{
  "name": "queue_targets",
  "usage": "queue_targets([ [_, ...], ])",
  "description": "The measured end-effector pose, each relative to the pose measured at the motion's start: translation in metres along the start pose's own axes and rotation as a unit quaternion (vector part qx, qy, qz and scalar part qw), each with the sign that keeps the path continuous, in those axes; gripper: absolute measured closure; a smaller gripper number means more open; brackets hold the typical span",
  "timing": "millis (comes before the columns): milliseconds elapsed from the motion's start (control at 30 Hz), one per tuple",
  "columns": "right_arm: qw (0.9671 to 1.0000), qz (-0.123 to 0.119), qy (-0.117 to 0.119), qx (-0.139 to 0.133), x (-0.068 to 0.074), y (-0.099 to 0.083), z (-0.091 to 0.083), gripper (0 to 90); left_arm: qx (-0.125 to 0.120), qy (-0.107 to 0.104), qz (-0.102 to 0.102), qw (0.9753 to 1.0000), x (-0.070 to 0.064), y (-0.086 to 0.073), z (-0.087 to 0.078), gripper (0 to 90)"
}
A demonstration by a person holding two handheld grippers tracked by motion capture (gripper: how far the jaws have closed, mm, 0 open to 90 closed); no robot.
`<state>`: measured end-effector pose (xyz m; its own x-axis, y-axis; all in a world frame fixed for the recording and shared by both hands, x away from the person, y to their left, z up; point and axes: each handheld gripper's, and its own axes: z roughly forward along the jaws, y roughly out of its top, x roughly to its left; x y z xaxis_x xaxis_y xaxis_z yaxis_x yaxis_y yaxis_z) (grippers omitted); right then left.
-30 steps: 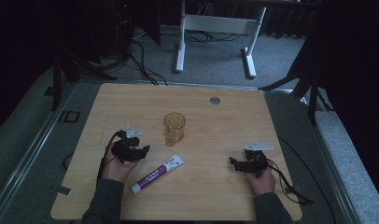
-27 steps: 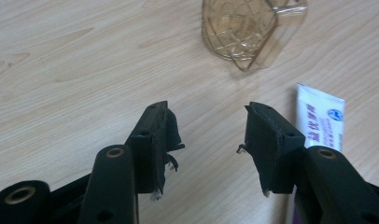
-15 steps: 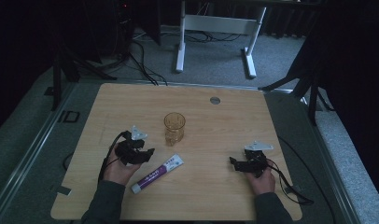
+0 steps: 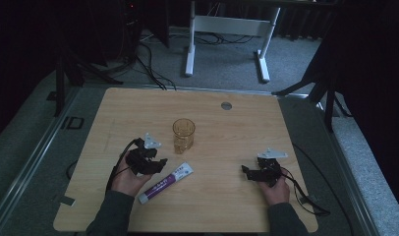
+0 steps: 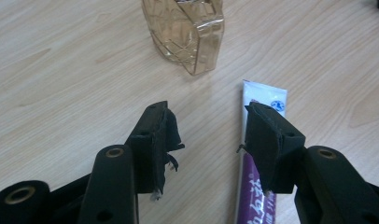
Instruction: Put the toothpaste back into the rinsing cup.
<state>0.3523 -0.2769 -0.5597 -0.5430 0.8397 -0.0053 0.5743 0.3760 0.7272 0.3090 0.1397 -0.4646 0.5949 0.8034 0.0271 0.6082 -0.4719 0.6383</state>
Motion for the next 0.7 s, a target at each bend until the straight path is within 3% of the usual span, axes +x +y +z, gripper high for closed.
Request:
queue_targets([
  [367, 1.0, 0.0, 0.0, 0.0, 0.0, 0.0, 0.0, 20.2, 0.014, -0.01, 0.011, 0.9998, -0.004, 0.006, -0.003, 50.3],
  [500, 1.0, 0.001, 0.0, 0.0, 0.0, 0.0, 0.0, 20.2, 0.034, -0.014, 0.03, 0.9989, -0.006, 0.008, -0.001, 55.0],
  [700, 1.0, 0.001, 0.0, 0.0, 0.0, 0.0, 0.0, 20.2, 0.052, -0.019, 0.035, 0.9979, -0.007, 0.012, 0.001, 55.1],
])
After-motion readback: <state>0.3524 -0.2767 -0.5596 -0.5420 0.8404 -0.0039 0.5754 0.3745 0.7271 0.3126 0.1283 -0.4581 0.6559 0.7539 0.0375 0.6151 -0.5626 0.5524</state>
